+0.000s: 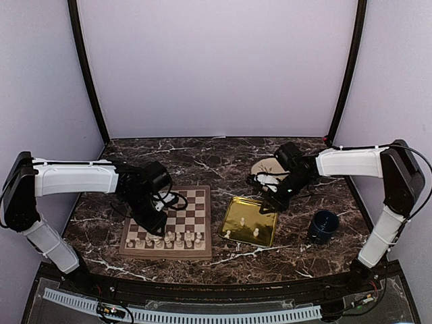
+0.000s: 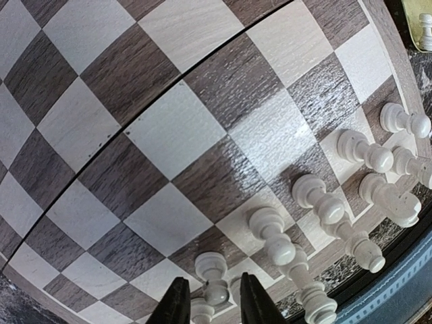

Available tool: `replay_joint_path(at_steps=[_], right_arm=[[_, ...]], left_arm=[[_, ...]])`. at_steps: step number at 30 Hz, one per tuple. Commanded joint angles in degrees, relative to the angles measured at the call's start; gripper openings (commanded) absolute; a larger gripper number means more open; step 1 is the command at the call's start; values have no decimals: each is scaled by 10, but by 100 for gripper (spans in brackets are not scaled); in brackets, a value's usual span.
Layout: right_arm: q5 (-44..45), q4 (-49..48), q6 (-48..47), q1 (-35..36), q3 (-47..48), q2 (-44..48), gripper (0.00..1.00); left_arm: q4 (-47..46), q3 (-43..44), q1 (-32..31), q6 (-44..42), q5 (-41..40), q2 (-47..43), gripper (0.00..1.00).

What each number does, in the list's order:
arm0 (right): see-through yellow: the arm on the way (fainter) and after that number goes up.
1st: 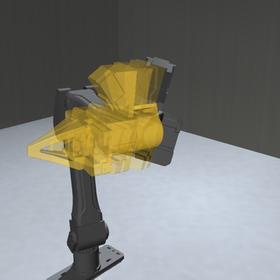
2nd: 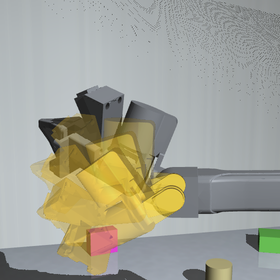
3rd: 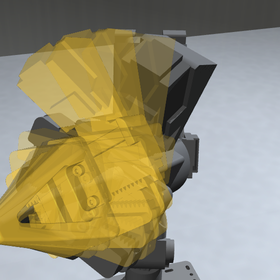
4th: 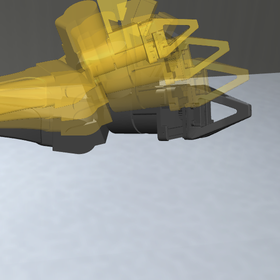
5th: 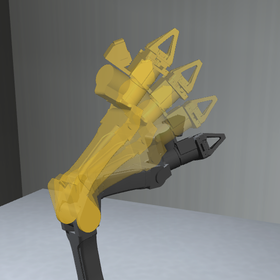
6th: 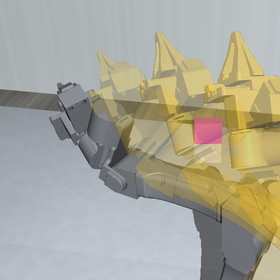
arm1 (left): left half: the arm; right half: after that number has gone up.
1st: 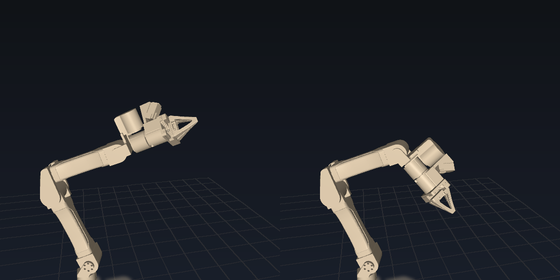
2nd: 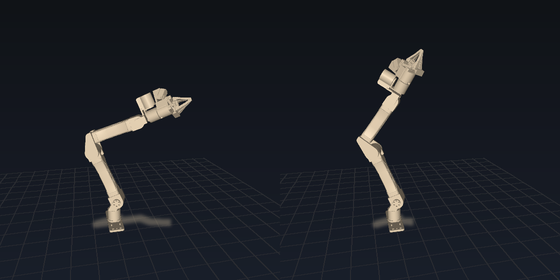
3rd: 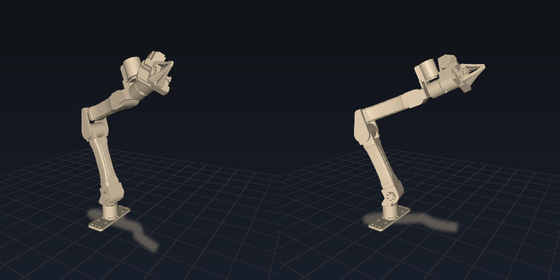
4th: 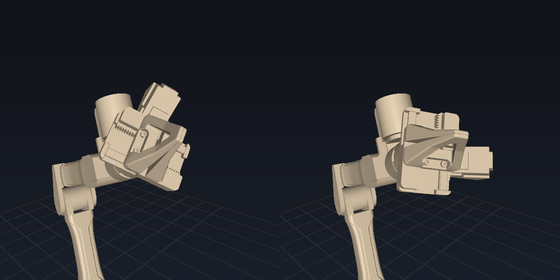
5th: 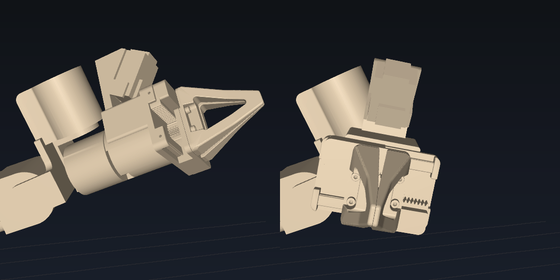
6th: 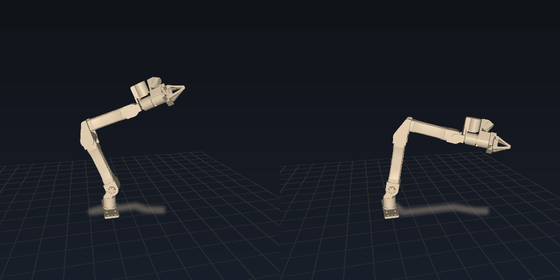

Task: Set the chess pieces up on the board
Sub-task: Place the pawn on d2, then pick up the pawn from the storage box.

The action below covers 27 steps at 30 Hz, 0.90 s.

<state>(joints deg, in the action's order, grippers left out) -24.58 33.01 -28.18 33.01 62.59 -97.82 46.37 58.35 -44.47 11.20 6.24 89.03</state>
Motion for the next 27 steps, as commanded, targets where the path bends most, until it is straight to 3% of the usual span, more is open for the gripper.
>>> replay_joint_path(at_steps=[1, 10, 15, 21, 27], right_arm=[[-9, 7, -8, 12, 20, -5, 30], [57, 15, -12, 87, 61, -49, 30], [105, 19, 3, 116, 99, -91, 30], [104, 34, 8, 123, 127, -122, 29], [82, 54, 4, 127, 136, -140, 16]], left_arm=[[13, 21, 2, 2, -17, -22, 29], [-59, 43, 2, 17, -104, -96, 33], [-102, 40, 2, 24, -72, -93, 33], [-109, 36, 0, 27, -55, -75, 33], [-117, 29, 0, 24, -52, -73, 34]])
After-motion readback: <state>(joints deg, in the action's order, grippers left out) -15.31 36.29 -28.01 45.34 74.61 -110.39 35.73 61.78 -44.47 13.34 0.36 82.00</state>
